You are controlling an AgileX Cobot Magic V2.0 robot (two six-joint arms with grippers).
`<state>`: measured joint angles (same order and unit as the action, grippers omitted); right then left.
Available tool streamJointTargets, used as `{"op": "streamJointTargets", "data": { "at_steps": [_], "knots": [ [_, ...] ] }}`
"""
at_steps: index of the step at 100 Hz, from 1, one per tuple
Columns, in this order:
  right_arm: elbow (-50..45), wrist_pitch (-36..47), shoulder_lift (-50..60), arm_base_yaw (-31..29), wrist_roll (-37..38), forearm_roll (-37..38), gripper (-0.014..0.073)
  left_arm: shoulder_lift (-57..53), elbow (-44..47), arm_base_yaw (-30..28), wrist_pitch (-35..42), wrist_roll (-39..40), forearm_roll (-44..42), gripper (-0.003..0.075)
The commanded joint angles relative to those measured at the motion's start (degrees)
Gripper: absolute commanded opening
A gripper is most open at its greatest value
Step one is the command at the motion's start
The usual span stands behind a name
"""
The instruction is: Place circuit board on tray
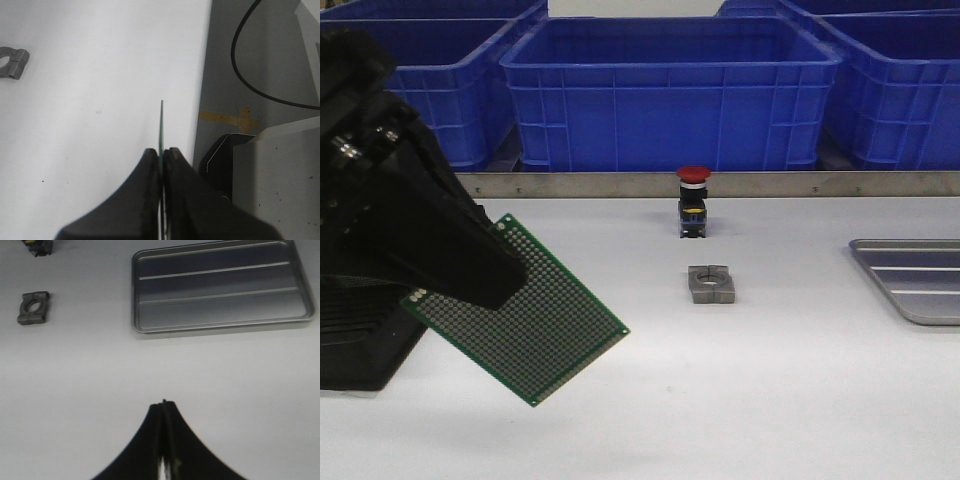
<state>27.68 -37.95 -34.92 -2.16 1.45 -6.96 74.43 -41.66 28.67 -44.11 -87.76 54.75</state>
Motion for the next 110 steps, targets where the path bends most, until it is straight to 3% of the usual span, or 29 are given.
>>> {"op": "streamJointTargets", "data": {
  "at_steps": [1, 13, 25, 48, 72, 81, 95, 110],
  "knots": [
    [4.21, 3.44, -4.12, 1.28, -8.21, -5.66, 0.0050, -1.18, -1.49, 0.41, -0.15, 0.68, 3.34, -0.0020],
    [5.71, 5.80, -8.37, 8.14, -21.36, -18.05, 0.0326, -1.18, -1.49, 0.41, -0.15, 0.68, 3.43, -0.0020],
    [5.79, 8.70, -12.71, 15.33, -36.43, -28.10, 0.0487, -1.18, -1.49, 0.41, -0.15, 0.68, 3.43, -0.0020],
    [5.79, 9.83, -21.97, 26.48, -68.39, -49.99, 0.0485, -1.18, -1.49, 0.41, -0.15, 0.68, 3.47, -0.0020],
    [5.89, 5.48, -32.25, 31.85, -100.42, -77.54, 0.0485, -1.18, -1.49, 0.41, -0.15, 0.68, 3.56, -0.0020],
    [5.89, 2.16, -36.19, 32.00, -107.72, -85.31, 0.0485, -1.18, -1.49, 0.41, -0.15, 0.68, 3.56, -0.0020],
    [5.89, -2.28, -42.06, 32.00, -116.58, -91.35, 0.0485, -1.18, -1.49, 0.41, -0.15, 0.68, 3.56, -0.0020],
    [7.01, -3.32, -47.21, 32.46, -118.12, -92.42, 0.0485, -1.18, -1.49, 0.41, -0.15, 0.68, 3.56, -0.0020]
  ]
}}
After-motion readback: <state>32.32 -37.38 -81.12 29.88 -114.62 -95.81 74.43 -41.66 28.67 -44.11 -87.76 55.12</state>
